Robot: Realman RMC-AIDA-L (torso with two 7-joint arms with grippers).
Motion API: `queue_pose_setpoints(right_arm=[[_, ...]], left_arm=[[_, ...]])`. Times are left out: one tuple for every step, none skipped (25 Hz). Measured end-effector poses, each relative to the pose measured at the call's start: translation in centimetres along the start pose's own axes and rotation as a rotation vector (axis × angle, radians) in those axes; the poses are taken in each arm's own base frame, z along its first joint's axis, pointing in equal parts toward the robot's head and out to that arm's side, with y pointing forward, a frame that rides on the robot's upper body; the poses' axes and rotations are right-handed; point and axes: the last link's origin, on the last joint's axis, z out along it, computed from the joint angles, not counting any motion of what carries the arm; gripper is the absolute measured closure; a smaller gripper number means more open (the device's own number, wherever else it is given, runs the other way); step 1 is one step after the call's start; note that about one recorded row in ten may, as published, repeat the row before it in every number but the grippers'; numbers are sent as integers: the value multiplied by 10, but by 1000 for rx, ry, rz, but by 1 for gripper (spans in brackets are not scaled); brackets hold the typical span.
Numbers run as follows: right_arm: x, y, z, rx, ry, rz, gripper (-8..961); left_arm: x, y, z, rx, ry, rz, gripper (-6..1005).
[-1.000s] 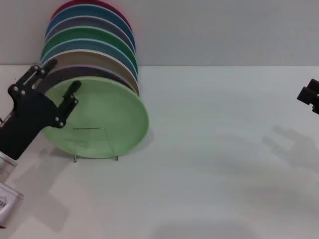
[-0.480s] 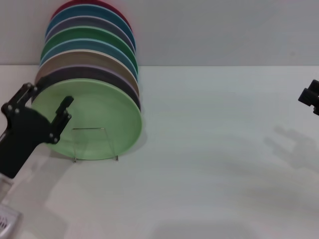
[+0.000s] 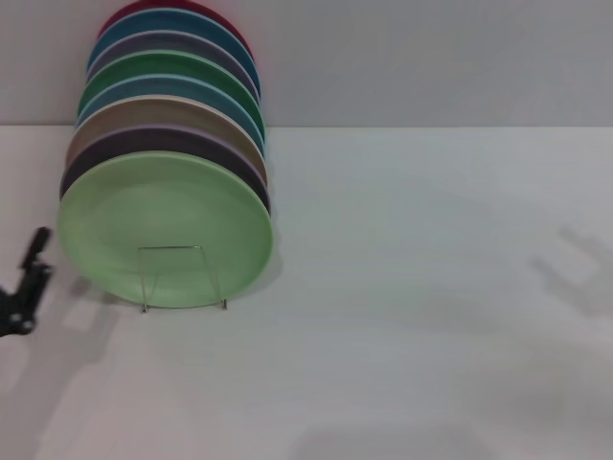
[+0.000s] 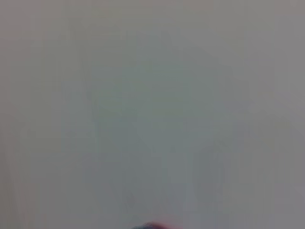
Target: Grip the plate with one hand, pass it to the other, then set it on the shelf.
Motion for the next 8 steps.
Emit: queue_pose_setpoints(right_arm=[[-2, 1, -1, 1, -36, 1, 261], [-4, 2, -1, -1, -73, 4, 241], [-7, 4, -2, -4, -109, 5, 221], [-11, 5, -2, -9, -150, 5, 201], [-13, 7, -3, -12, -186, 6, 181], [-17, 9, -5, -13, -235, 12, 161], [-17, 9, -5, -13, -235, 12, 161], [-18, 11, -5, -15, -254, 18, 161]], left_arm=[[0, -5, -9, 39, -20, -31, 438], [-1, -7, -13, 56, -28, -51, 438], [-1, -10, -17, 80, -36, -81, 438], [-1, -13, -21, 101, -45, -110, 438], [-2, -17, -25, 130, -55, -153, 438], [-4, -21, -28, 152, -66, -185, 438], [-6, -24, -31, 176, -77, -221, 438], [-10, -28, -34, 198, -93, -254, 438]])
